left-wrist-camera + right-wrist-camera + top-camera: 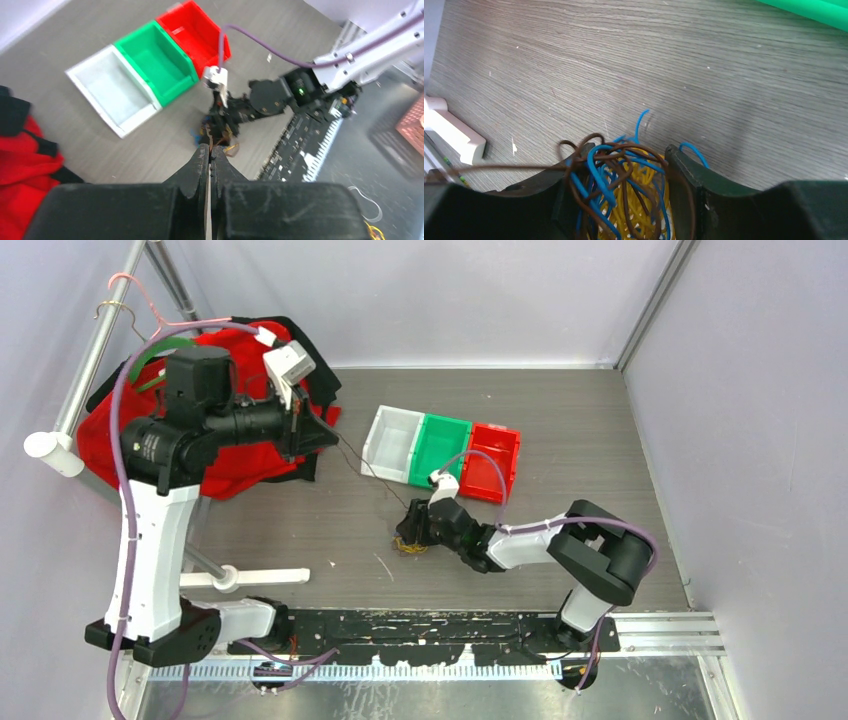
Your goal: Untangle the cables
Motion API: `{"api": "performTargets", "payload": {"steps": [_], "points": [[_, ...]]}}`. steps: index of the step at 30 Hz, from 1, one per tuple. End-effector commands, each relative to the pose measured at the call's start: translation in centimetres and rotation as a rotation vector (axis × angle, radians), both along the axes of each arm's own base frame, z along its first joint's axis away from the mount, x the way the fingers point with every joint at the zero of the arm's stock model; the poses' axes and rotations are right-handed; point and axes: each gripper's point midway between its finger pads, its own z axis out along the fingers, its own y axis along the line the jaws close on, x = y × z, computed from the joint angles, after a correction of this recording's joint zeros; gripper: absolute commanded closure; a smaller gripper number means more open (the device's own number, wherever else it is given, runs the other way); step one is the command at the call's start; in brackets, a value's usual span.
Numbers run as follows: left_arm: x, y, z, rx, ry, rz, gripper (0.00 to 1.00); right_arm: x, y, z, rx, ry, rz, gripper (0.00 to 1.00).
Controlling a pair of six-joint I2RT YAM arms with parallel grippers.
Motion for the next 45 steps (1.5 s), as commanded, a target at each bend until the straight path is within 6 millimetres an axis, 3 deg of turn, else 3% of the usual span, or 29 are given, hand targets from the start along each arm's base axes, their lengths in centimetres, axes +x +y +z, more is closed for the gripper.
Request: {"api": "performTargets", "payload": {"steps": [1, 5, 12, 17, 18, 22, 30, 37, 41, 45], "points": [[1.8, 1.3, 5.4, -0.004, -0.241, 0.102, 1.00, 0.7, -1.3, 1.2, 0.014, -0.046, -0.060, 0.42], [2.9, 2.1, 8.8, -0.040, -0.354, 0.190, 1.00, 0.6, -1.9, 1.6, 0.016, -0.059, -0.065, 0.40], [4.8, 3.2, 13.0, -0.127, -0.487, 0.324, 1.00, 0.2, -2.6, 1.6, 0.004, -0.062, -0.068, 0.39], [3.8, 3.0, 14.7, -0.153, -0.525, 0.292, 1.00, -0.2, -2.9, 1.2, 0.006, -0.048, -0.069, 0.39], [4.8, 2.4, 13.7, -0.141, -0.481, 0.281, 1.00, -0.2, -2.8, 1.4, 0.014, -0.047, -0.067, 0.39], [5.1, 1.9, 10.6, -0.111, -0.382, 0.258, 1.00, -0.4, -2.2, 3.6, 0.050, -0.055, -0.040, 0.31], [4.2, 1.3, 5.2, -0.071, -0.273, 0.202, 1.00, -0.4, -2.7, 12.6, 0.070, -0.199, 0.018, 0.08], [4.0, 0.9, 1.1, -0.037, -0.166, 0.172, 1.00, -0.5, -2.2, 19.6, 0.072, -0.334, 0.122, 0.07], [4.2, 0.7, -0.4, -0.028, -0.117, 0.168, 1.00, -0.5, -0.5, 21.7, 0.093, -0.372, 0.191, 0.08], [5.0, 0.5, -1.9, -0.016, -0.074, 0.173, 1.00, 0.1, 0.7, 22.3, 0.099, -0.374, 0.211, 0.11]]}}
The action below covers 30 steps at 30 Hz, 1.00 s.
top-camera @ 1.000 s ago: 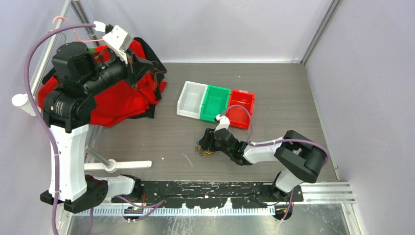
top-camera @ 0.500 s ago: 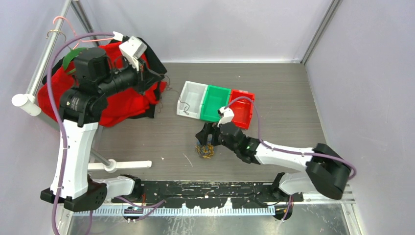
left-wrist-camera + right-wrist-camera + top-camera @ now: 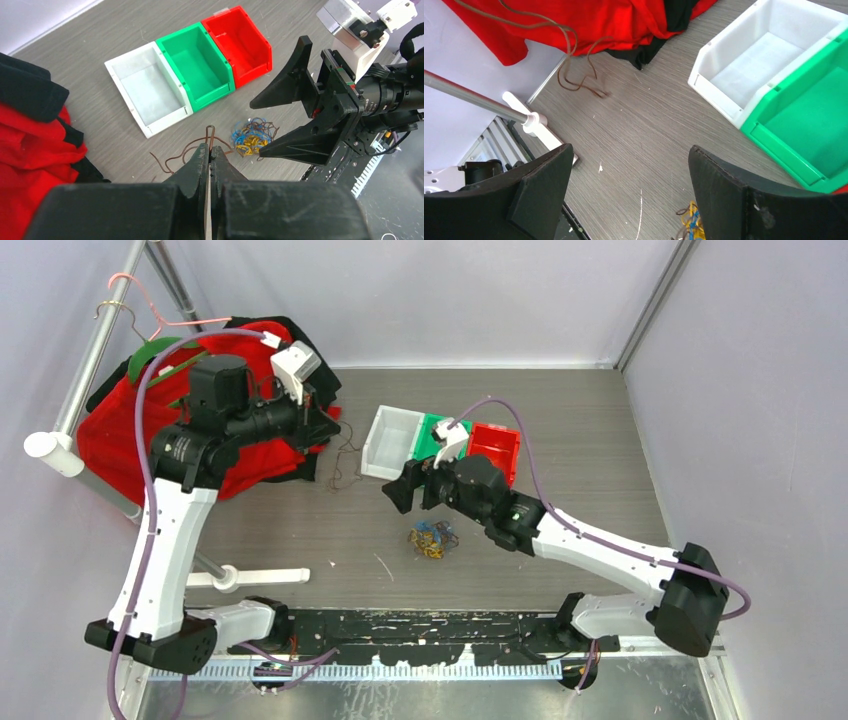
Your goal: Untangle the cables
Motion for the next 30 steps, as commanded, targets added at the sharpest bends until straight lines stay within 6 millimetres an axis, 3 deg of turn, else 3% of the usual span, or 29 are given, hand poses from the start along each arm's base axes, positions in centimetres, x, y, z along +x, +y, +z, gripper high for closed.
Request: {"api": "performTargets", "payload": {"steps": [1, 7, 17, 30], "points": [[0.3, -0.6, -0.3, -0.021, 0.004, -0.019, 1.00, 0.7, 1.5, 2.1, 0.009, -0.046, 0.056, 0.11], [2.7, -1.5, -1.4, -0.029, 0.020, -0.020, 1.00, 2.7, 1.4, 1.2, 0.034, 0.006, 0.006, 0.18], [9.1, -4.0, -3.0, -0.039, 0.020, -0.052, 1.00, 6.2, -4.7, -0.4, 0.075, 0.055, -0.242, 0.24], [16.7, -5.4, -3.5, -0.026, -0.072, -0.013, 1.00, 7.0, -7.0, -3.5, 0.057, 0.112, -0.308, 0.29]]}}
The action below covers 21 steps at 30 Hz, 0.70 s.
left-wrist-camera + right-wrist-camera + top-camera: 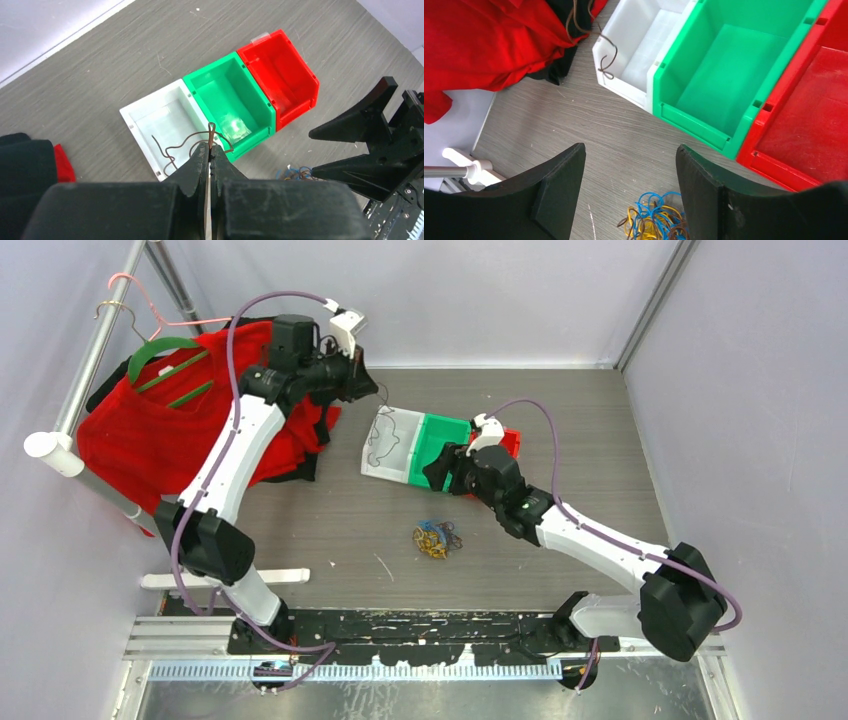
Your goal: Untangle the cables
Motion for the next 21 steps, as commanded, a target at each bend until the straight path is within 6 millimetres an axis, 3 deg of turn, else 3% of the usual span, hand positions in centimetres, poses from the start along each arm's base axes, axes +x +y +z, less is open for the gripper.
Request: {"api": "performTargets", "payload": {"steps": [1, 8, 17, 21], "points": [[2.6, -0.8, 3.5, -0.040, -0.137, 0.004, 1.00, 0.7, -0.5, 1.7, 0.064, -0.041, -0.032, 0.29], [4.6, -1.1, 1.9, -0.033, -0.118, 0.028, 1.00, 0.8, -1.1, 0.9, 0.060, -0.024, -0.035, 0.31], [5.4, -1.4, -5.6, 0.002, 0.032, 0.048, 1.00, 0.9, -2.0, 0.5, 0.065, -0.013, -0.051, 0.32], [6.3, -1.6, -7.8, 0.026, 0.057, 0.053, 1.00, 0.9, -2.2, 0.3, 0.062, -0.008, -0.054, 0.33]]}}
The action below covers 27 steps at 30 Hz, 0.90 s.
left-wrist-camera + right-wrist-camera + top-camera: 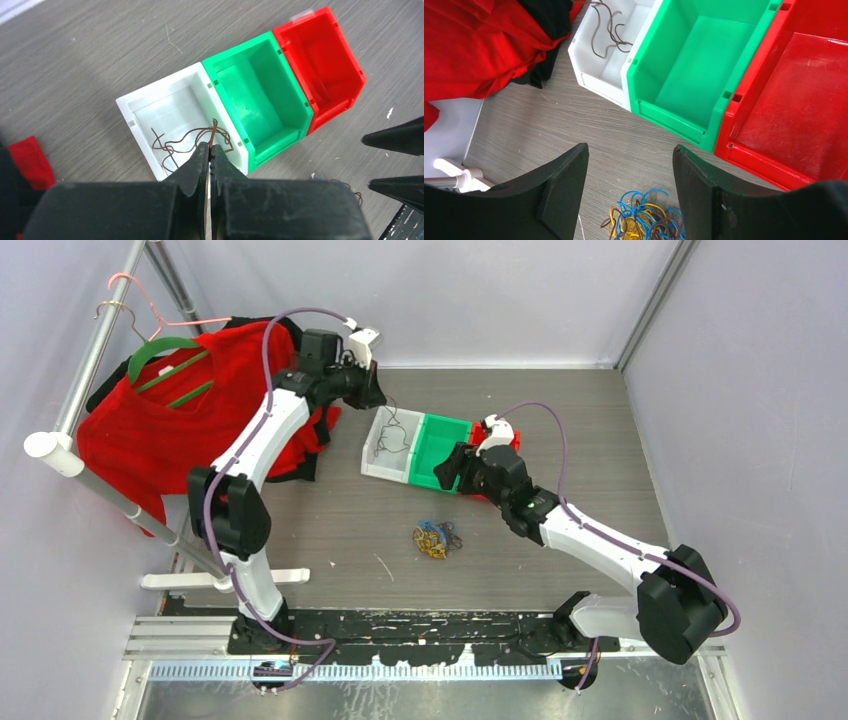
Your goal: Untangle the cables
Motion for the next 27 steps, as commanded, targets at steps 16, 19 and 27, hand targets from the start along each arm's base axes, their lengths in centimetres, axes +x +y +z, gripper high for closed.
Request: {"api": "performTargets", "payload": {"steps": [16, 19, 27], "points": [[3.9, -1.0, -10.0, 0.287, -0.113, 0.009, 1.00, 0.6, -0.5, 1.3, 0.063, -0.031, -0.032, 0.36], [4.0, -0.7, -11.7, 0.340, -0.108, 0.010, 1.00, 0.6, -0.6, 1.3, 0.065, -0.029, -0.035, 0.36], [4.9, 0.4, -13.9, 0.432, -0.119, 0.038, 1.00, 0.3, -0.6, 0.5, 0.073, 0.002, -0.040, 0.36]]}}
